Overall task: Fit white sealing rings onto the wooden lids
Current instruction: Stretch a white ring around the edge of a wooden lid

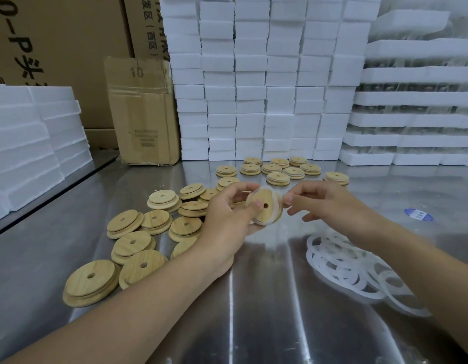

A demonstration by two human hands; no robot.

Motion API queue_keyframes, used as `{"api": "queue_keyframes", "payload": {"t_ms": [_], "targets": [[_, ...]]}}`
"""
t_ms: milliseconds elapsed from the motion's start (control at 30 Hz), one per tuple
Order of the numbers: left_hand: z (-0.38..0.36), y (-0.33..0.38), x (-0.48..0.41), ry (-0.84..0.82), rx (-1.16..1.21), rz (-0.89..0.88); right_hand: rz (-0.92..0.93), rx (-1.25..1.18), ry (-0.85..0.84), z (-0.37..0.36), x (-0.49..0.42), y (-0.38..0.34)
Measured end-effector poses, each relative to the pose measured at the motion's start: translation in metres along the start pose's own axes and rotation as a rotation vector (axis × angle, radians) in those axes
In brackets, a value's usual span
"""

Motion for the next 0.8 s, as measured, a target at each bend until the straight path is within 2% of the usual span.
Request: {"api": "queue_keyframes", "payload": {"t_ms": [233,367,533,700,800], "targets": [[-0.01,0.001,0.005,-0.073,-0.114,-0.073,0.209,0.002,0.096,-0.008,0.002,-0.019],[-0.013,0.003,0.006,-0.077,-0.223,-0.155,0.271,0.023,0.081,-0.011,0.004,-0.025],[-0.005,0.001,0.001,-0.041,-0.27,-0.164,0.221,0.043,0.111,-0.006,0.002,-0.022],[0.011,-0.001,-0.007,0.03,-0.259,-0.118,0.106,-0.008,0.288,0.029,-0.004,-0.014],[0.012,-0.001,-0.008,0.021,-0.268,-0.121,0.054,0.007,0.304,0.044,-0.003,-0.008]]}}
Point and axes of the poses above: each hand's wrist, its own x-axis away from the middle knuckle, its own z-axis out of the back of the hand, y = z × x, the point moved 9 cm from there along -x, towards the middle knuckle, and after that the axes turned 5 degrees about y, right-handed, at the moved point
